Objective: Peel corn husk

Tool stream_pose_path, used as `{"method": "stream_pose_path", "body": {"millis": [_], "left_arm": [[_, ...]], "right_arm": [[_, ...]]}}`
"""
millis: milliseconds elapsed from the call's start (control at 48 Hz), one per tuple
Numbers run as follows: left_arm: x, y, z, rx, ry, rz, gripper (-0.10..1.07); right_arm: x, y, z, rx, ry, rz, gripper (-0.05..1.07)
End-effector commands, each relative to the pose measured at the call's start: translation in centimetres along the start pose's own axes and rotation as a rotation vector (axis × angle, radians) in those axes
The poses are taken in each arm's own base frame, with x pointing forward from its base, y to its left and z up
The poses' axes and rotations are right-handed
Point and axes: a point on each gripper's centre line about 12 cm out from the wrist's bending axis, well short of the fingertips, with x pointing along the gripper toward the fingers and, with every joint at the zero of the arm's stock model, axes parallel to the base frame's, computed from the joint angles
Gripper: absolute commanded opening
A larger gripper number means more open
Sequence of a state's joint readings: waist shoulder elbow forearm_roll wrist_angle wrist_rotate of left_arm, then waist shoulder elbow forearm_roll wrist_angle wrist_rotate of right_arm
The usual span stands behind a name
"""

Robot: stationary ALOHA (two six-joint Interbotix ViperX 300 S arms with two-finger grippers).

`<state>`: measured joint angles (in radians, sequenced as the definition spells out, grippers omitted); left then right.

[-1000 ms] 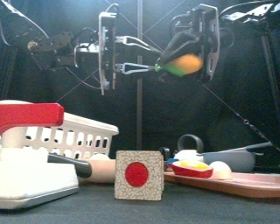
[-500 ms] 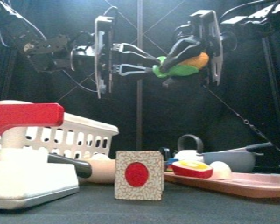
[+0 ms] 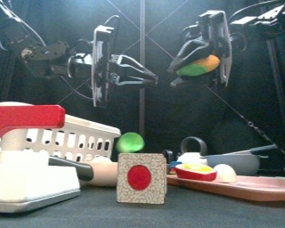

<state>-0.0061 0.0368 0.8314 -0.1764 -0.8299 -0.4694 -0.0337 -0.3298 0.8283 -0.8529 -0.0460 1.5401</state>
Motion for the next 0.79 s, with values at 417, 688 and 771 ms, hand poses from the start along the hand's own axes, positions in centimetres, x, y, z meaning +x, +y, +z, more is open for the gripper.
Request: {"method": "stream_pose_path", "body": {"millis": [417,688,771], "left_arm": [[-0.70,-1.01,1.16,0.063,-0.009,-0.073,0.55],[-0.70,-0.89,1.04,0.067,-0.005,-0.072,0.55],[-0.69,-0.95,0.93,0.072,0.000,-0.076,0.55]], "right_arm": [[-0.61,0.37,0.56,-0.003,-0.022,0.016,0.67],[-0.61,0.37,0.51,-0.003,-0.021,0.018,0.67],[-0.57,0.42,0.42,-0.012,-0.018,0.019,0.67]]}}
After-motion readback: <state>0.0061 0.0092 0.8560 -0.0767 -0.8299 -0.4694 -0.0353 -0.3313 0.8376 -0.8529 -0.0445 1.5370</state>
